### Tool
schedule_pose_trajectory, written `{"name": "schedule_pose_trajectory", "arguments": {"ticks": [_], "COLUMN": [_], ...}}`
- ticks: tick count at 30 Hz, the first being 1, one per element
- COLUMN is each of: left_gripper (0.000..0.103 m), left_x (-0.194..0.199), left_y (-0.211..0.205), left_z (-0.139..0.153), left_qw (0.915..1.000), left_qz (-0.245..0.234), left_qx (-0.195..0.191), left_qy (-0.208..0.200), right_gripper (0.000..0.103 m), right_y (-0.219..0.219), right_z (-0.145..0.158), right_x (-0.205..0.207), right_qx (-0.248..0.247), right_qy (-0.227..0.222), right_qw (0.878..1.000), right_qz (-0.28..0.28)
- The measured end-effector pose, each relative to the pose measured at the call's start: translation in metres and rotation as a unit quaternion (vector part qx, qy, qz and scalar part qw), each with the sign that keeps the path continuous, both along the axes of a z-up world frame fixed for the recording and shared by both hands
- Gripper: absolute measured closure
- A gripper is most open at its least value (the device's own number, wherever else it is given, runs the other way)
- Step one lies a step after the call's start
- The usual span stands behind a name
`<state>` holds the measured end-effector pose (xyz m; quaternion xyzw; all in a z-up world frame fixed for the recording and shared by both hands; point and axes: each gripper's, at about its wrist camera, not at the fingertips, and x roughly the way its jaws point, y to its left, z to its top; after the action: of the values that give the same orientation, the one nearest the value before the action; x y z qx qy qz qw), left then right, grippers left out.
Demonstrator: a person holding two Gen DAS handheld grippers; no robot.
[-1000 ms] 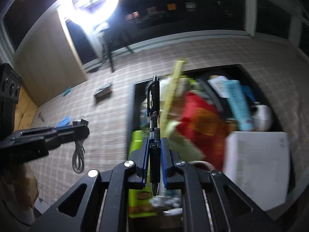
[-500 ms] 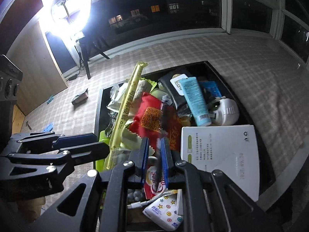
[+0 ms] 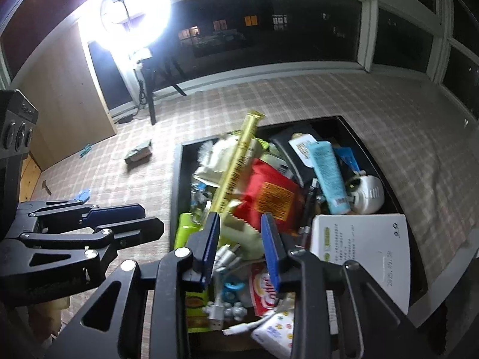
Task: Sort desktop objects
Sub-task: 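Withdraw both open grippers from the bin toward the cloth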
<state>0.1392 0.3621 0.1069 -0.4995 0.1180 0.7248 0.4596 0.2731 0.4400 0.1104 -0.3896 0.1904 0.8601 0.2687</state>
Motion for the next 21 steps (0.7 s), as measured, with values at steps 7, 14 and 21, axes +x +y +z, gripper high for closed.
{"name": "schedule_pose_trajectory", "arguments": {"ticks": [7, 14, 21], "left_gripper": [0.075, 0.075, 0.075], "left_x": [-0.017, -0.036, -0.059], "left_y": [-0.040, -0.085, -0.126], "left_z": [0.010, 0.017, 0.023], "left_qw": [0.9991, 0.9971, 0.9937], "left_qz": [0.030, 0.062, 0.094], "left_qx": [-0.004, -0.003, -0.007], "left_qy": [0.029, 0.044, 0.060], "right_gripper": [0.063, 0.062, 0.062], "right_y": [-0.029, -0.062, -0.083], "right_z": [0.016, 0.031, 0.035], "right_x": [-0.024, -0.053, -0.088], "right_qx": [0.023, 0.036, 0.027], "right_qy": [0.010, 0.027, 0.046], "right_qw": [0.999, 0.998, 0.996], "right_qz": [0.024, 0.051, 0.075]}}
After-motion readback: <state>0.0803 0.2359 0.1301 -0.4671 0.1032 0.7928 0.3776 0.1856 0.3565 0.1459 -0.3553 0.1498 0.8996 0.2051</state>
